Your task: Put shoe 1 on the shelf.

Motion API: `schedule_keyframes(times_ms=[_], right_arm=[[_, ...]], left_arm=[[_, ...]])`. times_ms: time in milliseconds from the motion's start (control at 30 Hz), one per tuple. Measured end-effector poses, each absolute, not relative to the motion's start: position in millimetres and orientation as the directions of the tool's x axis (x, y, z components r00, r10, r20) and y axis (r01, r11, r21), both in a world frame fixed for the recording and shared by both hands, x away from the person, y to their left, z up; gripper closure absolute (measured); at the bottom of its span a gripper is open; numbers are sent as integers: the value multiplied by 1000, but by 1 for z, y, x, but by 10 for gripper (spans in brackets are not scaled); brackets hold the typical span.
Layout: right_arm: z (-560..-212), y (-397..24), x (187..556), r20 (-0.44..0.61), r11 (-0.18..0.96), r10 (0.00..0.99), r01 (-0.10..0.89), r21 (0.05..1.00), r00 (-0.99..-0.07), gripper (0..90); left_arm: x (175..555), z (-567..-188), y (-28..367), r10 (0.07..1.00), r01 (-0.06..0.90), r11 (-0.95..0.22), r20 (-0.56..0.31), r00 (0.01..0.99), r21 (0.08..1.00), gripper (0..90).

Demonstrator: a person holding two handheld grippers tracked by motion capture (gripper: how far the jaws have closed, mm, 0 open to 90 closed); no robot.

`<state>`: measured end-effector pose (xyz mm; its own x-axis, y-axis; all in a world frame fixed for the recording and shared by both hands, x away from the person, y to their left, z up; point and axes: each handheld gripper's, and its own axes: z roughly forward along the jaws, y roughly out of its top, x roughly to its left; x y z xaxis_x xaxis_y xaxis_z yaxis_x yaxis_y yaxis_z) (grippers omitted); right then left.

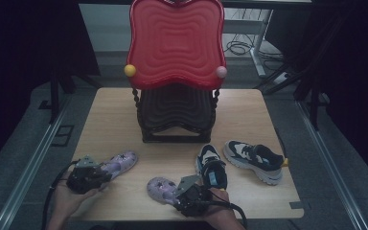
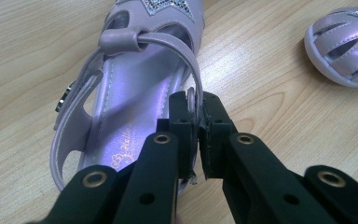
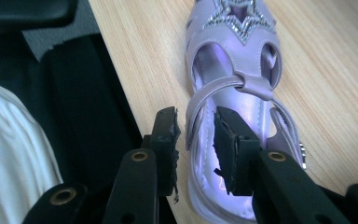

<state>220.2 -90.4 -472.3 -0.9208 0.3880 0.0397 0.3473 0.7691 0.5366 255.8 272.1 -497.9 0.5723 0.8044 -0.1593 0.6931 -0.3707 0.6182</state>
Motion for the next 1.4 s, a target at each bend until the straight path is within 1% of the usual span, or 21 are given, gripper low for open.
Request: schedule_keyframes(times_ms=[233, 333, 567, 767, 1000, 1167, 1267, 1400], right_arm=[[-482, -83, 223, 31, 804, 371, 338, 489, -928, 803], [-484, -81, 225, 44, 814, 354, 331, 477, -934, 840], [-485, -83, 228, 71, 806, 349, 338, 486, -934, 862], [-480, -85, 230, 73, 782, 360, 343, 521, -930, 865], [-471, -84, 235, 112, 745, 352, 351, 567, -929, 865], [-455, -86, 236, 122, 693, 355, 349, 631, -927, 865], [-443, -91, 239, 132, 649, 355, 346, 677, -925, 865], [-427, -95, 243, 119, 604, 356, 325, 727, -927, 864]], left_arm=[[256, -498, 272, 804, 693, -373, -158, 574, 618, 859], [256, -498, 272, 804, 693, -370, -160, 572, 619, 860], [255, -496, 273, 813, 693, -355, -159, 560, 628, 865], [253, -487, 276, 820, 685, -330, -162, 548, 650, 869], [248, -470, 284, 819, 663, -287, -182, 545, 691, 869], [243, -456, 290, 808, 636, -243, -210, 551, 733, 868], [242, -448, 290, 800, 617, -231, -215, 561, 752, 867], [244, -437, 286, 792, 596, -226, -211, 573, 771, 867]])
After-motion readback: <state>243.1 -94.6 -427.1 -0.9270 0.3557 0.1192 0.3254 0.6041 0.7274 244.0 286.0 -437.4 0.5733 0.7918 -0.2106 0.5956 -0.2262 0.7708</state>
